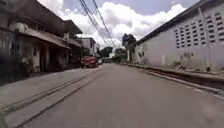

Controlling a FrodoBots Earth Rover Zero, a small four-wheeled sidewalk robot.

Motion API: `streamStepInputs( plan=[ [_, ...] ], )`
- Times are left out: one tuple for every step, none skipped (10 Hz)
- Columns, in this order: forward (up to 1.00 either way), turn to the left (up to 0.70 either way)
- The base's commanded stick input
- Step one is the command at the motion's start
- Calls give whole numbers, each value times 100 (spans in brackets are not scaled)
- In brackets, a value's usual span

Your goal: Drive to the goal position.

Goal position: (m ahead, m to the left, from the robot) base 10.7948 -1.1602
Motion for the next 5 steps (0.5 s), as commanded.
streamStepInputs(
  plan=[
    [100, 0],
    [100, 0],
    [100, 0],
    [100, 0],
    [100, 0]
  ],
)
